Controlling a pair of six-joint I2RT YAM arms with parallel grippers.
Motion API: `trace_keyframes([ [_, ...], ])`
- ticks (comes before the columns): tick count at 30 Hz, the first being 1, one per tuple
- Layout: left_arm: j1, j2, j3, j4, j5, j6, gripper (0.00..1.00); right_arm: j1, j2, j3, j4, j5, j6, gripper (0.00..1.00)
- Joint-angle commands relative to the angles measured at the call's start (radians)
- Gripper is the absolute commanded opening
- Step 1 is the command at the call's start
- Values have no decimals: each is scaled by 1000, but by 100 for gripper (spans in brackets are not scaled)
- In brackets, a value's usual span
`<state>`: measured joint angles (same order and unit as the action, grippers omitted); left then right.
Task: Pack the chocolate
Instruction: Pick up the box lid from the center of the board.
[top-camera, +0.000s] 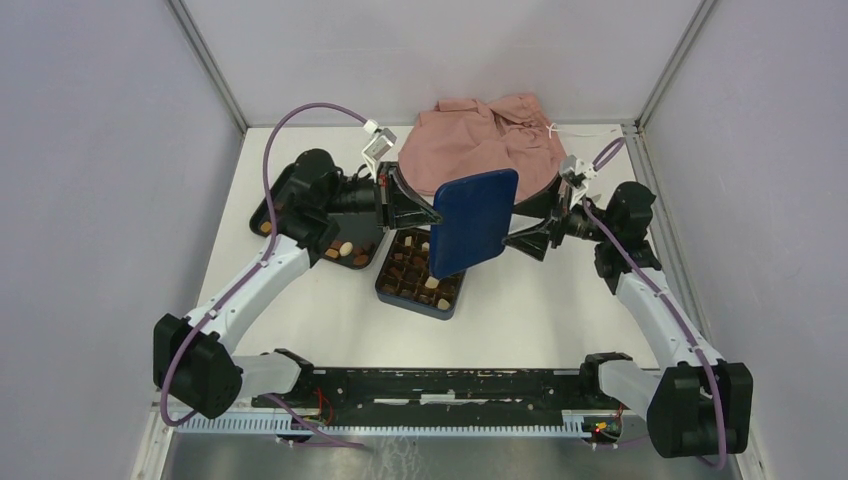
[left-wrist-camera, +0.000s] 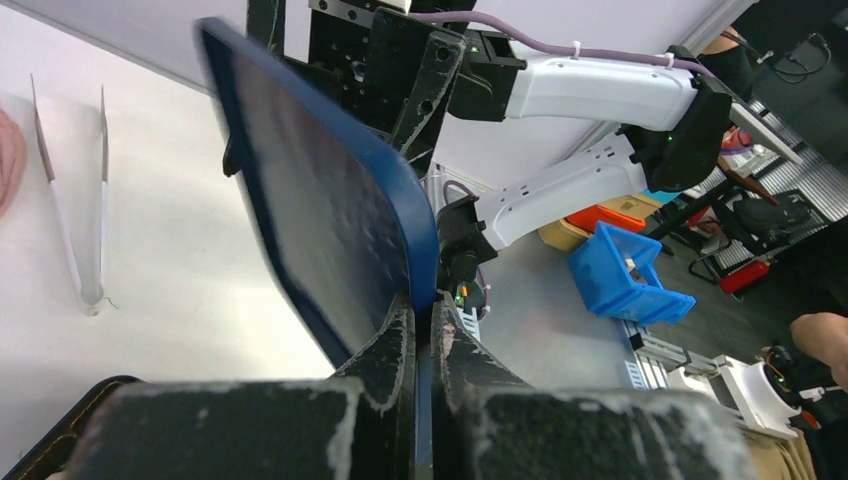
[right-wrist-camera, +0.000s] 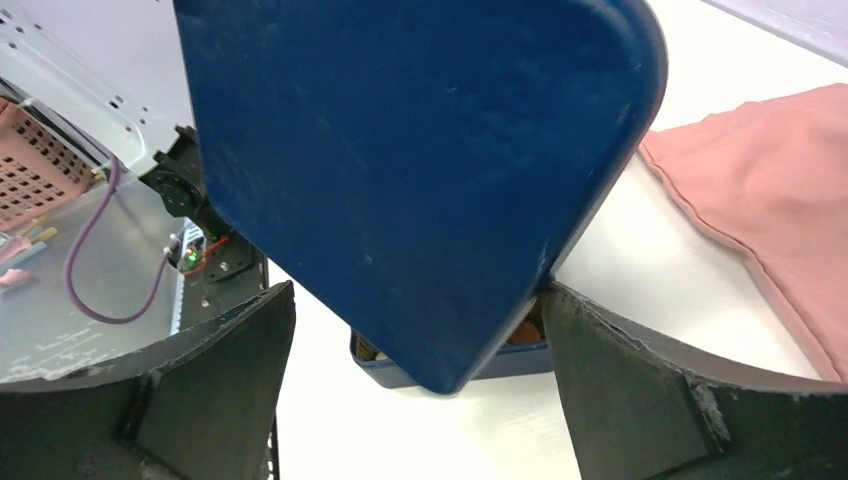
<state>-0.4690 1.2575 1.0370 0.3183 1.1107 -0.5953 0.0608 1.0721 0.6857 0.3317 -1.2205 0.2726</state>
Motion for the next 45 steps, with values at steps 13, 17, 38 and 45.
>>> trace_keyframes([
  [13,-5,-51,83,74,88,-70,2,-6,-109,23,131,-8,183,95],
  [17,-8,-42,82,163,96,-142,2,28,-88,-11,320,-22,348,89],
  [38,-7,5,162,-149,-9,104,14,45,-138,14,197,-92,324,13],
  [45,-5,-41,121,-245,-277,202,56,36,-138,-10,194,-99,354,0],
])
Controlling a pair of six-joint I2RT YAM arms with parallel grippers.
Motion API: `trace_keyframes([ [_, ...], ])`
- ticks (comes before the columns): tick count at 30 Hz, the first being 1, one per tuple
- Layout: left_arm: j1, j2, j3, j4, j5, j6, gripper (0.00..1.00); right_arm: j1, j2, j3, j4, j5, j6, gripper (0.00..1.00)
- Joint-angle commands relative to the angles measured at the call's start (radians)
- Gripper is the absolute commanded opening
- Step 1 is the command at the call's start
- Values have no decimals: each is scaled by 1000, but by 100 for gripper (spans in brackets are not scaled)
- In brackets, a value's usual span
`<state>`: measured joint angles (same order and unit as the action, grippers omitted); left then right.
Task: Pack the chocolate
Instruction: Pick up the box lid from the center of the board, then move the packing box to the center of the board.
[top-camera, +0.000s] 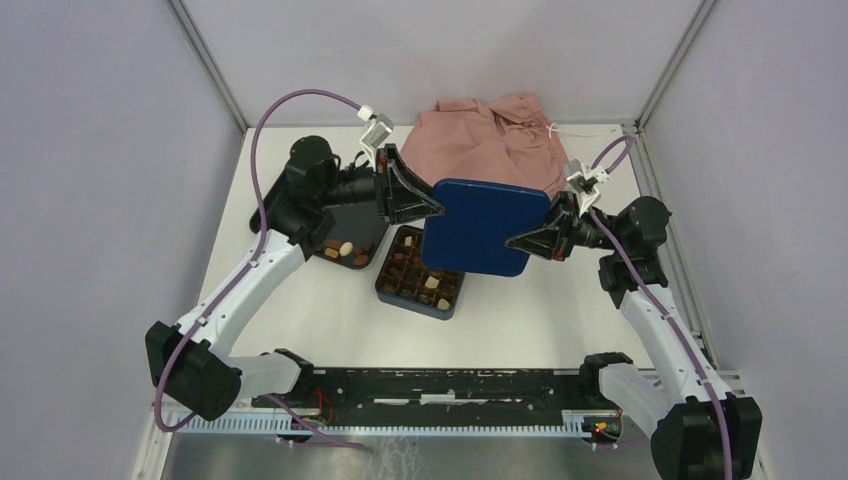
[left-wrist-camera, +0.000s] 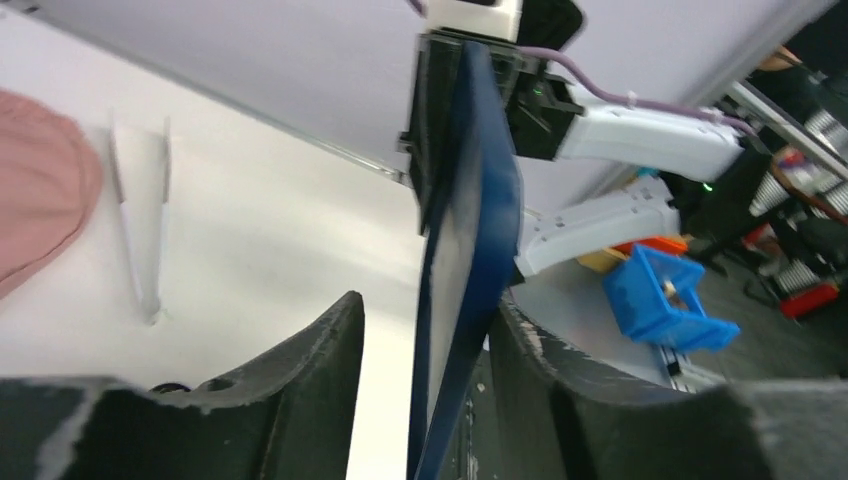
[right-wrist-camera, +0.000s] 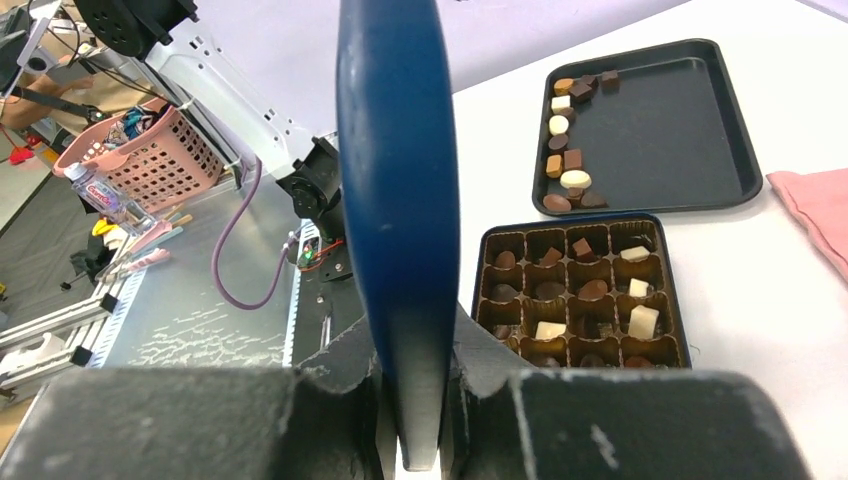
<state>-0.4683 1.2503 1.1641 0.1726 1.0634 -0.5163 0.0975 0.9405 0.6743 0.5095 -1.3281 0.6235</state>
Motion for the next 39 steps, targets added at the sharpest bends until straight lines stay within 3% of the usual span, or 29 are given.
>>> trace_keyframes([
  [1,-6,-52,-9,-137,-298,157,60,-6,-5,-4,12,8,6,0],
  [8,-3,-235,-122,-354,-844,238,80,-40,4,-81,-54,21,5,0],
  [11,-3,-294,-213,-439,-969,212,79,-41,15,-127,-56,38,13,0],
  [14,-3,-321,-305,-518,-1040,186,65,-39,46,-166,-51,52,37,0],
  [21,-3,-300,-437,-597,-1163,126,39,-34,153,-209,64,75,177,0],
  [29,-3,-215,-473,-612,-1198,58,28,-20,244,-225,124,104,320,0],
  [39,-3,-108,-512,-529,-1138,22,18,-9,270,-229,135,106,326,0],
])
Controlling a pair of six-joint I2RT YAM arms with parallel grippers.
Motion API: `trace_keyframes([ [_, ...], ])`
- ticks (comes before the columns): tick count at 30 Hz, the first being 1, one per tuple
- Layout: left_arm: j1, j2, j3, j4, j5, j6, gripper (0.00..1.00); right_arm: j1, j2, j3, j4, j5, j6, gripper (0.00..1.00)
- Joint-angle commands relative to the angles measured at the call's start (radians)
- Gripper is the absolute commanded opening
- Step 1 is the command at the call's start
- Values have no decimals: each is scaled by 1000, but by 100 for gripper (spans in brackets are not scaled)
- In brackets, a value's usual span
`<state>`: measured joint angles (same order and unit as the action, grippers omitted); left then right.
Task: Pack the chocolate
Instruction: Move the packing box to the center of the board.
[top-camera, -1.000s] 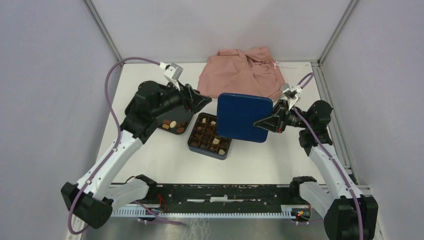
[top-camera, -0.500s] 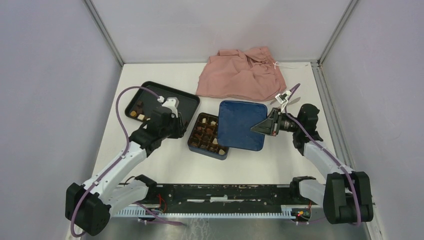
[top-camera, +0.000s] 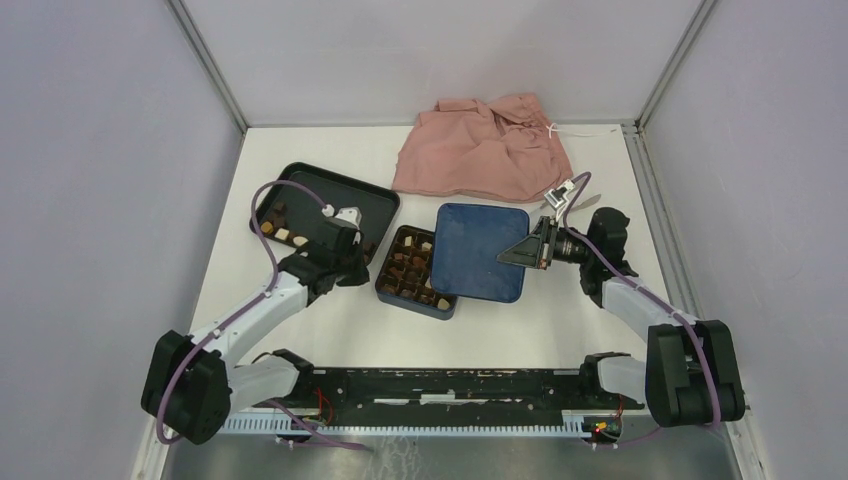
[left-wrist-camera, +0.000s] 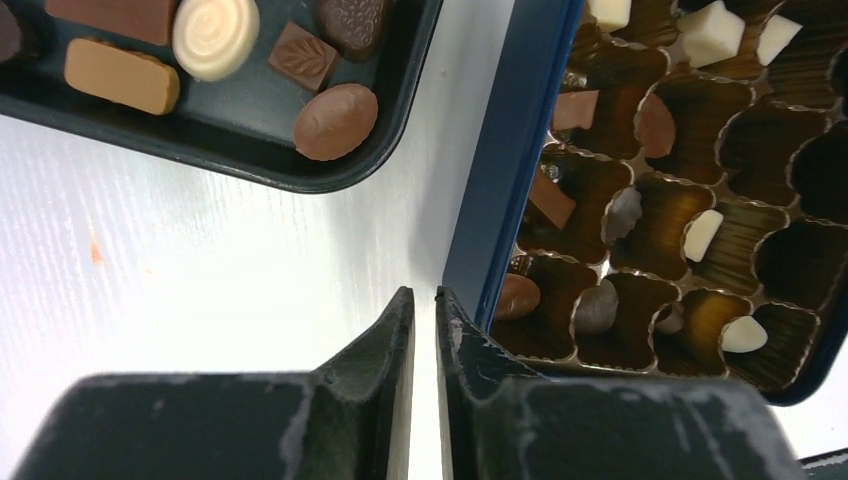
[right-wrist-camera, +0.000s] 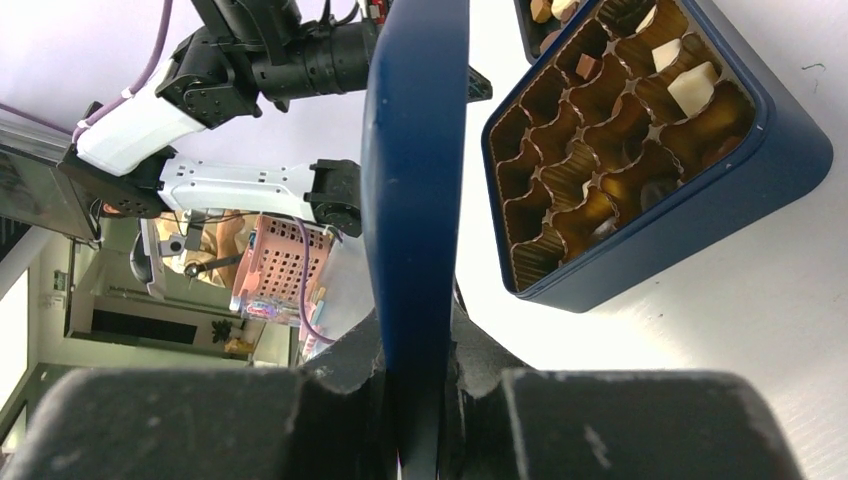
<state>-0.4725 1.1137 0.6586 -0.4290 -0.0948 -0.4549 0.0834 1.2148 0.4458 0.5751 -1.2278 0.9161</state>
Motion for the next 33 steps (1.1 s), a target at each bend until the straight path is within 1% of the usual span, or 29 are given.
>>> trace_keyframes([
  [1,1,43,-6,81,27,-38,18,7,-6,-2,72,5,33,0],
  [5,0,117,7,119,85,-24,14,13,-10,-8,74,9,33,0],
  [9,-9,190,14,175,243,-17,12,36,-8,-15,77,12,32,0],
  [11,-34,211,15,201,310,-25,12,41,-1,-11,77,16,32,0],
  [14,-94,212,6,249,342,-58,12,41,23,-6,78,23,30,0],
  [17,-146,193,-7,290,354,-89,13,42,46,5,76,30,20,0],
  [20,-161,151,-27,310,351,-108,14,42,76,25,56,32,2,0],
  [21,-161,123,-33,290,318,-105,14,42,83,28,51,32,-1,0],
  [23,-161,40,-42,215,204,-99,16,42,100,30,49,32,-3,0],
  [24,-162,-10,-49,180,146,-100,19,44,107,30,47,31,-3,0],
  [26,-162,-131,-66,132,38,-110,31,58,122,35,46,27,-8,0],
  [28,-161,-248,-88,116,-5,-125,47,78,138,51,39,27,-15,0],
  [30,-160,-342,-114,121,-3,-146,63,100,160,74,12,31,-37,0],
  [32,-160,-410,-132,147,35,-166,75,120,187,95,5,37,-47,0],
  [33,-161,-428,-142,171,58,-177,79,130,200,104,4,38,-47,0],
])
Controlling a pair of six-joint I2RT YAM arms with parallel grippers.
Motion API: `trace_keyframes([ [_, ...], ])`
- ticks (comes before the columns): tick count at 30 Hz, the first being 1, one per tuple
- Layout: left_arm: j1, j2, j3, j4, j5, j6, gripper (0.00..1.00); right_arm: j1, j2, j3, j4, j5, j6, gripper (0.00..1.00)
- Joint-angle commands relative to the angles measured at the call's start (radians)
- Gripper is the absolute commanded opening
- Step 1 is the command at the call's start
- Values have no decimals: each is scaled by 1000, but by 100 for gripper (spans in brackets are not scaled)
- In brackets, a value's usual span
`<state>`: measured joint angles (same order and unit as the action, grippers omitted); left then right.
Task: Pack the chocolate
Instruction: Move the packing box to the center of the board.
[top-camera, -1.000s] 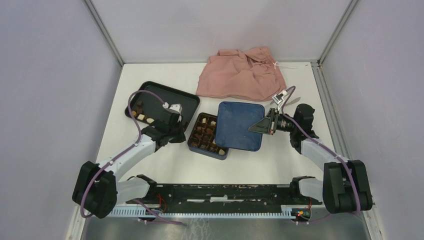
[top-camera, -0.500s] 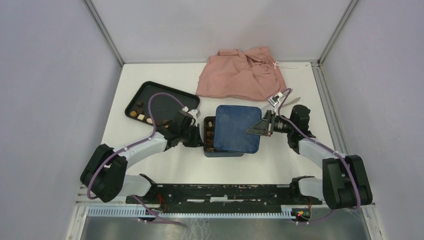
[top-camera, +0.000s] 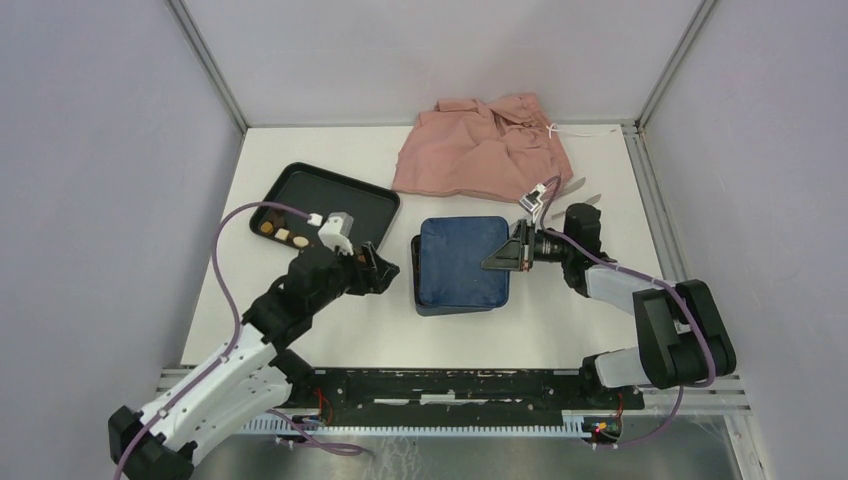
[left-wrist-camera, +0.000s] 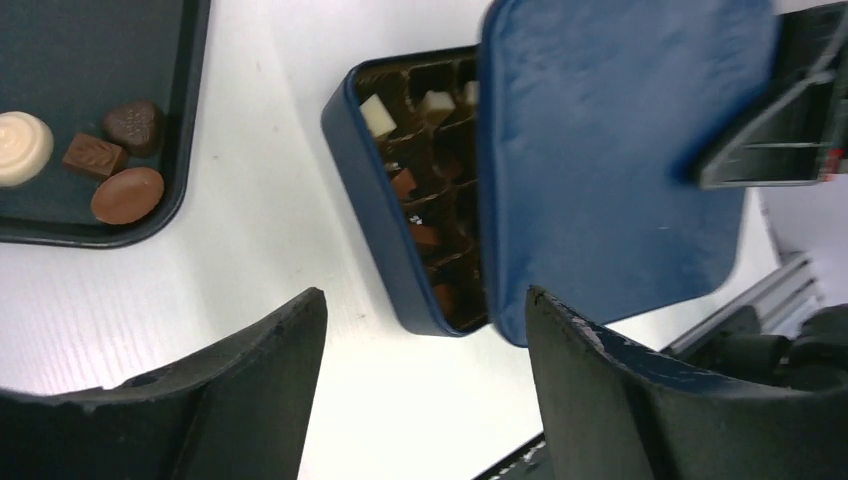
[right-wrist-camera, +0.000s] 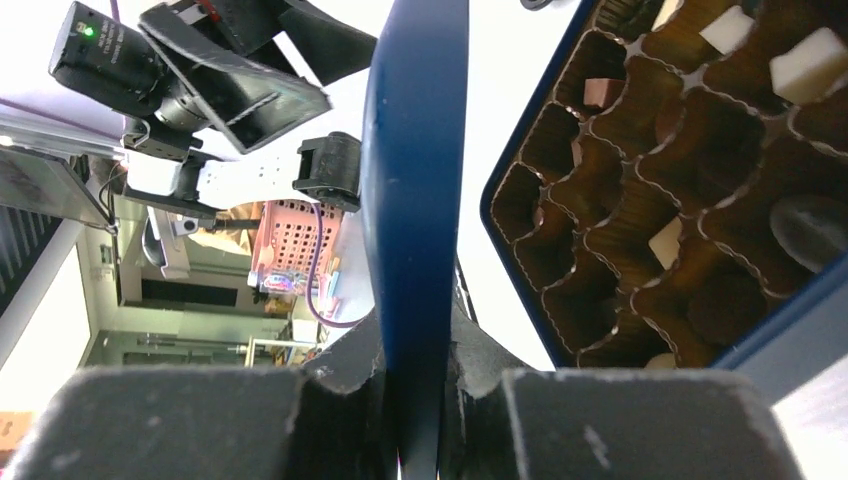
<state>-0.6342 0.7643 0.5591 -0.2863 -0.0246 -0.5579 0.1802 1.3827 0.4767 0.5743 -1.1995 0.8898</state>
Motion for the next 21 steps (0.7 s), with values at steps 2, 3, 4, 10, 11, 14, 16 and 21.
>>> trace_keyframes([
  [2,2,-89,-57,64,31,-98,83,49,65,87,4,9,-20,0],
  [3,1,-88,-64,77,54,-108,84,57,78,94,4,9,-21,0],
  [4,2,-84,-71,93,68,-117,84,62,94,101,3,8,-20,0],
  [10,2,-40,-121,178,101,-151,85,103,169,148,0,2,-20,0],
  [11,1,-31,-126,189,105,-153,86,107,179,155,2,2,-17,0],
  [14,2,7,-135,206,112,-152,86,110,205,169,9,12,-17,0],
  [16,2,33,-143,220,121,-152,85,110,219,172,12,20,-16,0],
  [21,1,72,-152,252,126,-155,81,109,240,169,-17,30,-37,1],
])
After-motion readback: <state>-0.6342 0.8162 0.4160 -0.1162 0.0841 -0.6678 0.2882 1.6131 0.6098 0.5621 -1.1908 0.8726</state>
